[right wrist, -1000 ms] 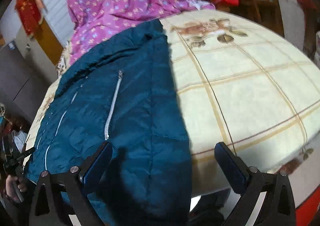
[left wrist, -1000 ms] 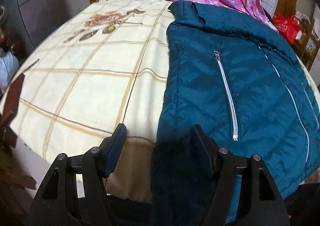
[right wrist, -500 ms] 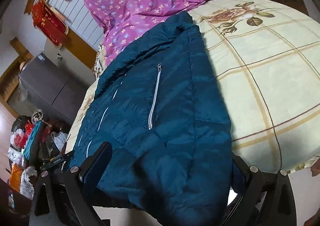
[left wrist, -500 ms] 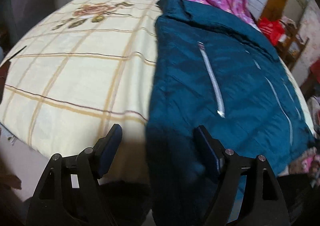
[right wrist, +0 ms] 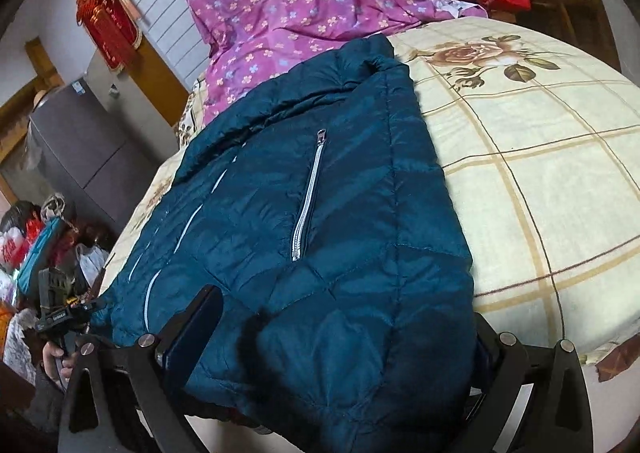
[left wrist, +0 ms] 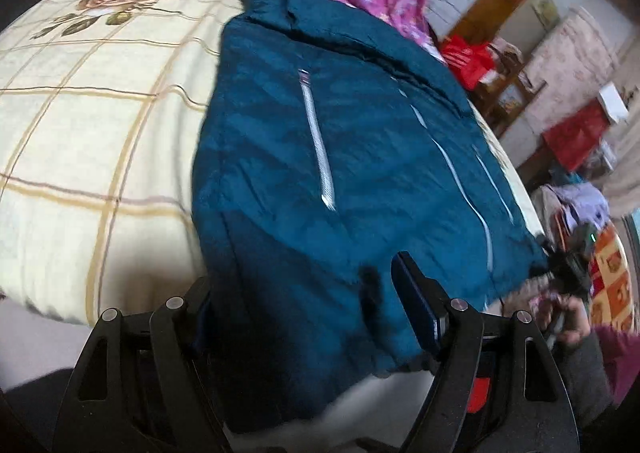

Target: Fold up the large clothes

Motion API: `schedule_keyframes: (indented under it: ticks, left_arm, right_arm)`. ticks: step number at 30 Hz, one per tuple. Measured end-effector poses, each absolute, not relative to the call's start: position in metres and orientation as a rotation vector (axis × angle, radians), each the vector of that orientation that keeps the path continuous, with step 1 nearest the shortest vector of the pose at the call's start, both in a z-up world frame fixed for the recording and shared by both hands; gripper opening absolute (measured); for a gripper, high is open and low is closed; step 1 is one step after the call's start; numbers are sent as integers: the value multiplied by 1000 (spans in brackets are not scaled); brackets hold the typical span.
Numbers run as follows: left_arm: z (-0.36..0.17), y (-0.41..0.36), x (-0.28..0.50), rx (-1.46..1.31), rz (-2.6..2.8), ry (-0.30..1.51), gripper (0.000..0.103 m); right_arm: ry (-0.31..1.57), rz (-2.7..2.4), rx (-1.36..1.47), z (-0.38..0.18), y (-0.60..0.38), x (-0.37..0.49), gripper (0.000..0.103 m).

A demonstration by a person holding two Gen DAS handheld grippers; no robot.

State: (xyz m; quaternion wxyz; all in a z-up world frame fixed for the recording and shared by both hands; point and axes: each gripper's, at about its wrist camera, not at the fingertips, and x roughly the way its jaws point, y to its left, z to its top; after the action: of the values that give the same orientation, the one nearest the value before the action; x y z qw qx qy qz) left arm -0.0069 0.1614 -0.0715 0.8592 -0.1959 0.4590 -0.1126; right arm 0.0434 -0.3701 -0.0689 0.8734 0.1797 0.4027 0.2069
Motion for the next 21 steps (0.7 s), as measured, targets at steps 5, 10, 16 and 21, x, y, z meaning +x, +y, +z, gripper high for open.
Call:
schedule_keyframes:
  ticks: [5,10,16,21]
  left_arm:
    - [-77,157,8,-404,-234,981,77]
    - [-67,141,-10,-296,-292,941,77]
    - [-80,150,3,-348,-192,973,47]
    - [-80,155,8,-391,-138,993,38]
  right_arm:
    - [840,407,374,-69,-368,46,103]
    - [889,505,416,-69,-373,43,84]
    - [899,506,432,-71,-376,46,57]
    - [903,487,405,-74,-374,44,49]
